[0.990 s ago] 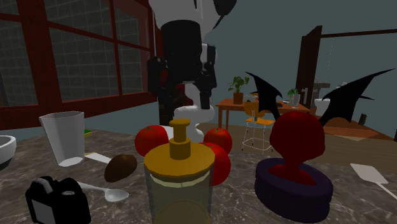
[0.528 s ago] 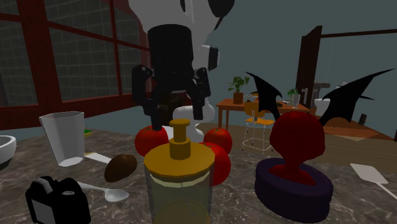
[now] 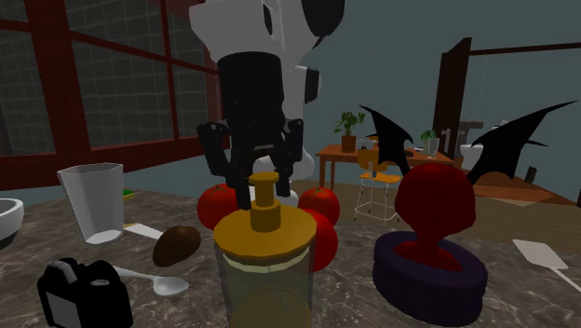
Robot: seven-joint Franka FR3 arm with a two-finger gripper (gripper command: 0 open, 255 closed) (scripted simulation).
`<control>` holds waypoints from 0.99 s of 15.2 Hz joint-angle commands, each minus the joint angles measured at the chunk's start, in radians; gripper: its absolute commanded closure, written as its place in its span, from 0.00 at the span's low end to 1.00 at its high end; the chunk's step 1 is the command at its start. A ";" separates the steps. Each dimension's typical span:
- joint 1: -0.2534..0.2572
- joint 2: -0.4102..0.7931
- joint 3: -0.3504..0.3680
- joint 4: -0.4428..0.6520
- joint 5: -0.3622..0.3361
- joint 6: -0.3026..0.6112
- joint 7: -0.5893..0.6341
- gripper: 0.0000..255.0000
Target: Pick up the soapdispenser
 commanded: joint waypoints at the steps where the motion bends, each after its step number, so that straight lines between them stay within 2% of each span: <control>1: -0.001 0.003 0.000 -0.001 0.000 0.000 0.000 1.00; 6: -0.001 0.000 -0.001 -0.005 -0.002 0.002 -0.001 1.00; 15: -0.024 0.044 -0.008 0.169 0.024 -0.137 -0.002 1.00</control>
